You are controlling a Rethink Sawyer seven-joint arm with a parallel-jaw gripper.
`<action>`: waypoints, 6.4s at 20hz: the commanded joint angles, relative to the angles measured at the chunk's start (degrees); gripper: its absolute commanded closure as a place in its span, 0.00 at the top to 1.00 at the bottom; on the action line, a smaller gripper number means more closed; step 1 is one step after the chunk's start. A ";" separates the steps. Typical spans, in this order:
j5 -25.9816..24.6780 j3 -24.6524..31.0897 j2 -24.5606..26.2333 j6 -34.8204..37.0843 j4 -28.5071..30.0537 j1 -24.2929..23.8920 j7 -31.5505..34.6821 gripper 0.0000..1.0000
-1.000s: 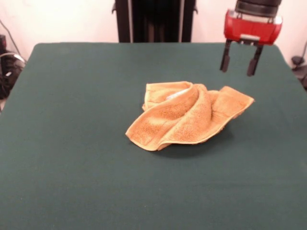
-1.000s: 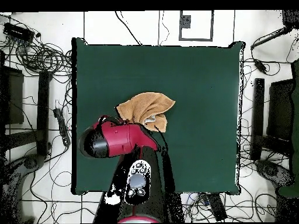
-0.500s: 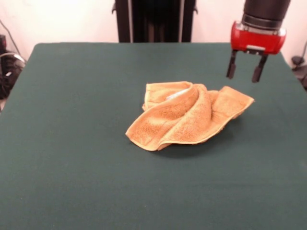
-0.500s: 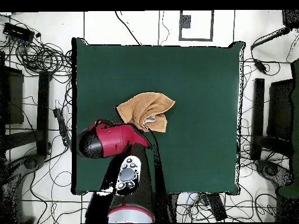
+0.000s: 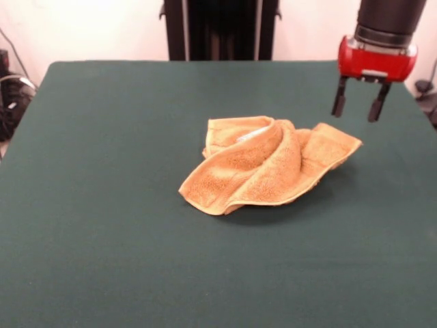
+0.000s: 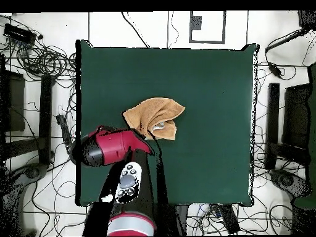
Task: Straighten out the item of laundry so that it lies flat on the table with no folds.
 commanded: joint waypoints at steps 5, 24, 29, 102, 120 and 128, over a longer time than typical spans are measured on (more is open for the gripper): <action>-2.74 5.02 6.19 -7.58 -3.43 -1.39 2.44 1.00; -5.96 8.29 7.00 -8.98 -4.10 -4.15 1.62 1.00; -5.18 2.82 4.89 -9.62 -3.27 0.17 5.23 1.00; -12.72 11.58 5.80 -11.15 -3.13 -7.70 -0.01 0.00; -2.71 7.00 -1.27 -6.47 2.77 3.32 12.33 0.00; 1.27 4.16 4.78 -13.79 -0.20 6.02 13.38 0.00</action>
